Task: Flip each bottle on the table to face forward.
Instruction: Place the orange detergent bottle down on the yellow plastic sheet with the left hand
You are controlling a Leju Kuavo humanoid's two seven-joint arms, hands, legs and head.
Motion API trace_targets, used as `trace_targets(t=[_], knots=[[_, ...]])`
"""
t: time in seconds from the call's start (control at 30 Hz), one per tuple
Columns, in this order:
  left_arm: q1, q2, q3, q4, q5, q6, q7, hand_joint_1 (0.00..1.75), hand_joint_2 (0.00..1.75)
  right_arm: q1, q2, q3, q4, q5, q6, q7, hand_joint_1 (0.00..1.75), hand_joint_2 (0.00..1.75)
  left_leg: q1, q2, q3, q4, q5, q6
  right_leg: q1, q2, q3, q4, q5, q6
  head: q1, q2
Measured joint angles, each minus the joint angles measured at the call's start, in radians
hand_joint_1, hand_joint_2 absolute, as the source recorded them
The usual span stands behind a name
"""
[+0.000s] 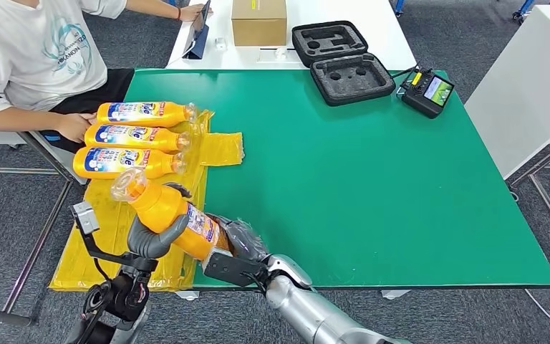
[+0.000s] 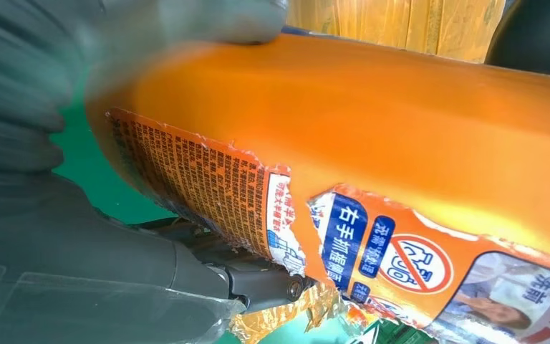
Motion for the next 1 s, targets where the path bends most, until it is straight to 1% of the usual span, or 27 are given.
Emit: trace_targets(t=[0.4,0.43,0.5,0.53,0.57,0.63,0.7,0.77,0.8,0.87,0.93,1.0], knots=[[0.001,0.000,-0.014,-0.008,-0.096,0.001,-0.009,1.75,1.75,0.001,0.002,-0.002,0.002,0.002,-0.015,-0.014,1.75,1.75,0.000,0.000,0.000,0.000,0.000,0.000,0.000,0.000,0.000,0.000,0.000,0.000,0.000,0.000],[0.001,0.000,-0.014,-0.008,-0.097,0.001,-0.009,1.75,1.75,0.001,0.002,-0.002,0.002,0.002,-0.016,-0.015,1.64,1.75,0.000,0.000,0.000,0.000,0.000,0.000,0.000,0.000,0.000,0.000,0.000,0.000,0.000,0.000],[0.001,0.000,-0.014,-0.009,-0.097,0.001,-0.009,1.75,1.75,0.002,0.002,-0.002,0.002,0.003,-0.018,-0.015,0.77,1.75,0.000,0.000,0.000,0.000,0.000,0.000,0.000,0.000,0.000,0.000,0.000,0.000,0.000,0.000],[0.000,0.000,-0.015,-0.009,-0.098,0.001,-0.009,1.75,1.75,0.002,0.002,-0.002,0.002,0.003,-0.020,-0.015,0.34,1.31,0.000,0.000,0.000,0.000,0.000,0.000,0.000,0.000,0.000,0.000,0.000,0.000,0.000,0.000],[0.000,0.000,-0.015,-0.010,-0.100,0.001,-0.009,1.75,1.75,0.002,0.002,-0.002,0.002,0.003,-0.022,-0.017,0.00,0.87,0.000,0.000,0.000,0.000,0.000,0.000,0.000,0.000,0.000,0.000,0.000,0.000,0.000,0.000],[-0.001,0.000,-0.018,-0.012,-0.107,0.005,-0.008,1.75,1.75,0.003,0.003,-0.002,0.002,0.000,-0.029,-0.024,0.00,0.00,0.000,0.000,0.000,0.000,0.000,0.000,0.000,0.000,0.000,0.000,0.000,0.000,0.000,0.000],[-0.001,-0.001,-0.019,-0.019,-0.127,0.026,-0.012,1.75,1.75,0.005,0.003,-0.004,0.001,-0.017,-0.033,-0.038,0.00,0.00,0.000,0.000,0.000,0.000,0.000,0.000,0.000,0.000,0.000,0.000,0.000,0.000,0.000,0.000],[-0.003,-0.002,-0.018,-0.028,-0.170,0.070,-0.026,1.75,1.75,0.011,0.004,-0.011,-0.012,-0.058,-0.012,-0.053,0.00,0.00,0.000,0.000,0.000,0.000,0.000,0.000,0.000,0.000,0.000,0.000,0.000,0.000,0.000,0.000],[-0.005,-0.003,-0.016,-0.032,-0.199,0.098,-0.037,1.75,1.75,0.018,0.004,-0.015,-0.030,-0.092,0.016,-0.058,0.00,0.00,0.000,0.000,0.000,0.000,0.000,0.000,0.000,0.000,0.000,0.000,0.000,0.000,0.000,0.000],[-0.011,-0.003,-0.008,-0.035,-0.258,0.153,-0.063,1.75,1.75,0.039,0.001,-0.025,-0.090,-0.181,0.101,-0.063,0.00,0.00,0.000,0.000,0.000,0.000,0.000,0.000,0.000,0.000,0.000,0.000,0.000,0.000,0.000,0.000],[-0.014,-0.002,0.003,-0.036,-0.316,0.203,-0.092,1.75,1.75,0.065,-0.006,-0.033,-0.173,-0.268,0.195,-0.066,0.00,0.00,0.000,0.000,0.000,0.000,0.000,0.000,0.000,0.000,0.000,0.000,0.000,0.000,0.000,0.000],[-0.016,-0.002,0.017,-0.036,-0.369,0.248,-0.122,1.75,1.75,0.092,-0.015,-0.038,-0.270,-0.330,0.261,-0.068,0.00,0.00,0.000,0.000,0.000,0.000,0.000,0.000,0.000,0.000,0.000,0.000,0.000,0.000,0.000,0.000]])
